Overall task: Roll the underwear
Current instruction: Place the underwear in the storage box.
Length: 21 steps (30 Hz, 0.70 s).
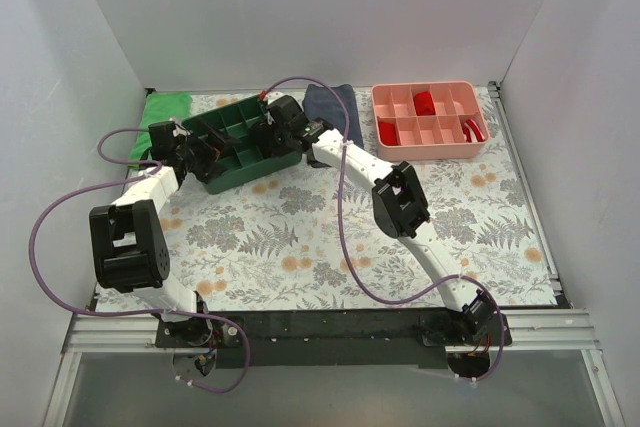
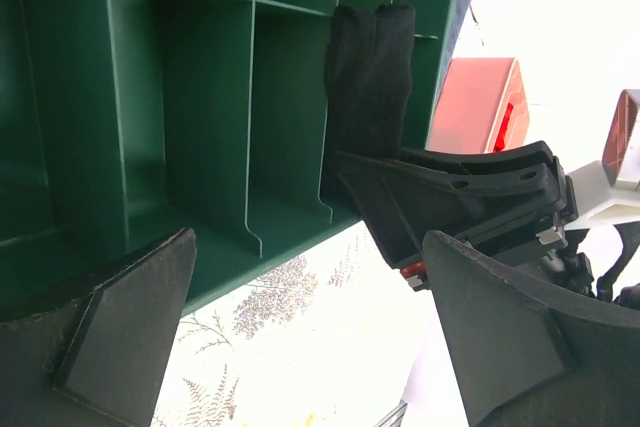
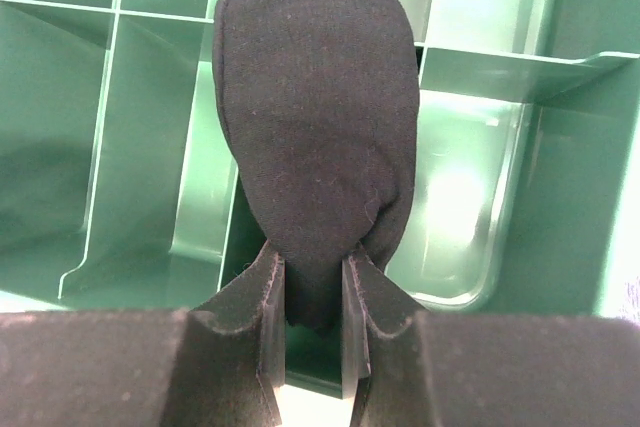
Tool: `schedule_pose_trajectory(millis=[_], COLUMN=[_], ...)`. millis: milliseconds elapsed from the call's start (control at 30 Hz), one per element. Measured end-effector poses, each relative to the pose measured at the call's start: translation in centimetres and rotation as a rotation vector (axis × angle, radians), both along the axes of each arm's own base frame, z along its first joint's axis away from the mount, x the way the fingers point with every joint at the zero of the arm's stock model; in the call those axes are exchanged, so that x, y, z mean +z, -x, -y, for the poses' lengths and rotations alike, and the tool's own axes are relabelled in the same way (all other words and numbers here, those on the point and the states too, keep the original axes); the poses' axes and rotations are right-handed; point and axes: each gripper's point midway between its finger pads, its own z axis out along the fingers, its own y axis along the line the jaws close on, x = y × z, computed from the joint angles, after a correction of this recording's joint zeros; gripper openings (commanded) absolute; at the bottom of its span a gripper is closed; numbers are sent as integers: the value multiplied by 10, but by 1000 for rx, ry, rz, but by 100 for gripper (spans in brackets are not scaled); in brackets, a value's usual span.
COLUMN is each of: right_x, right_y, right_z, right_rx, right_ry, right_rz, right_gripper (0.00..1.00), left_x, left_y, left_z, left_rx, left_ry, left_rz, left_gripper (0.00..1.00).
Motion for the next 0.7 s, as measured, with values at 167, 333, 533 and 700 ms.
schedule_pose_trajectory(millis=[167,333,533,700], right_x=[-3,-6,-9,-6], right_y=[5,8,15,33], right_z=[12,23,33,46], right_rx=[-13,-74,-89,-72], right_ry=[39,68,104,133], right_rz=[-49,-75,-102,-112], right_gripper=[1,1,17,43], left_x=[-1,-1,-2,-2], left_y=[2,3,4,4], left_z=[1,2,2,3], left_rx=[-4,-9,-9,-12], left_ry=[5,10,11,13], left_rz=[-8,-14,-19,-20], left_gripper=[98,98,98,98])
